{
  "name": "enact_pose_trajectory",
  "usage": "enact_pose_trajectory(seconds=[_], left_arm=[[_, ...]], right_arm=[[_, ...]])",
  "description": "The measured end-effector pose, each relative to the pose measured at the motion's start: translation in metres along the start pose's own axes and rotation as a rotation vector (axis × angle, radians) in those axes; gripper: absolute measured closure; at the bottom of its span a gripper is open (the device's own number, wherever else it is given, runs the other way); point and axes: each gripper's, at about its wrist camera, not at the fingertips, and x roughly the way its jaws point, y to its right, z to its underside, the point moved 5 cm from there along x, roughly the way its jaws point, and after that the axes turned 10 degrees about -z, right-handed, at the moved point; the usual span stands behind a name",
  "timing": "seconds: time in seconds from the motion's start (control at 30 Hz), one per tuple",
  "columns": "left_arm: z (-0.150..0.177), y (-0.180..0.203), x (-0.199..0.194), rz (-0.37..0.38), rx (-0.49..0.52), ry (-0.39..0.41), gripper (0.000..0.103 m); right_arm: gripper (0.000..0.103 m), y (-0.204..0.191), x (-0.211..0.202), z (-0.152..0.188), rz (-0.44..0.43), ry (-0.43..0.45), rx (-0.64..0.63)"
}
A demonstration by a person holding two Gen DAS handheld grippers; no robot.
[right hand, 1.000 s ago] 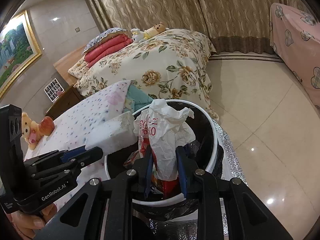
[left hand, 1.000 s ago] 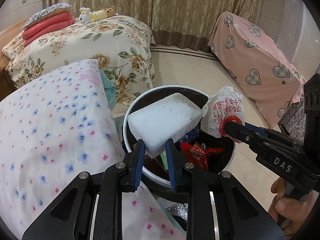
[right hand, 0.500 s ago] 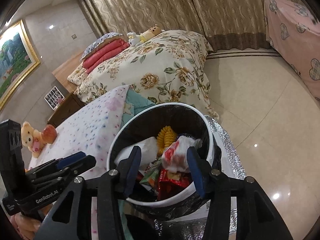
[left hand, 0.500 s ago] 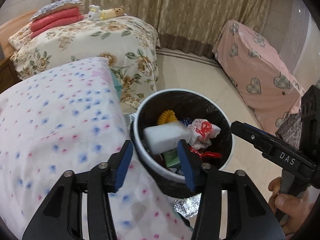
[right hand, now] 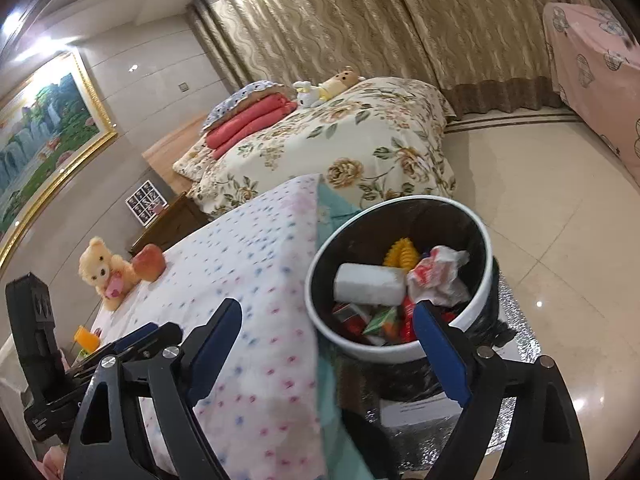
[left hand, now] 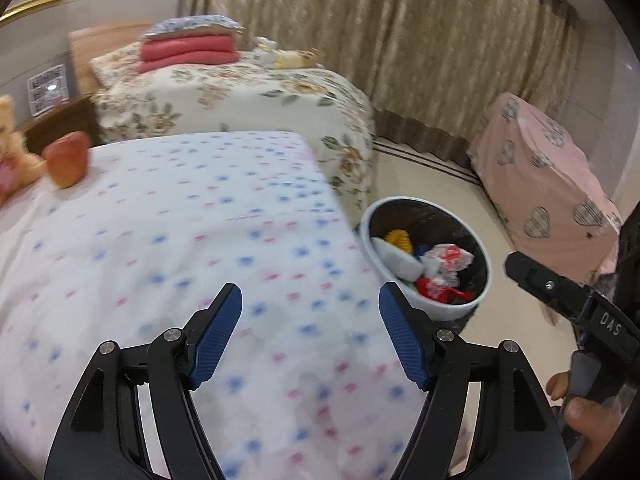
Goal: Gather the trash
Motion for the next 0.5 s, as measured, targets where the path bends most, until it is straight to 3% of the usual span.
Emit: enact_pose_trajectory(seconds=[0.33, 0.43, 0.5], left_arm=[[0.003, -0.052, -0.059, -0.135, -0.087, 0.134, 0.029], [0.005, -0.059, -0.076, -0.161, -0.089, 0.171, 0.023], [0.007, -0.063, -0.083, -0.178, -0.099, 0.196, 0.018]], right_arm=[[0.012, -0.061, -0.007, -0.004, -0.057, 0.037, -0.161], [0.001, -0.084, -0.019, -0.013, -0.071, 0.077, -0.229], [0.000, -0.097, -0.025, -0.016, -0.071, 0.100, -0.275]])
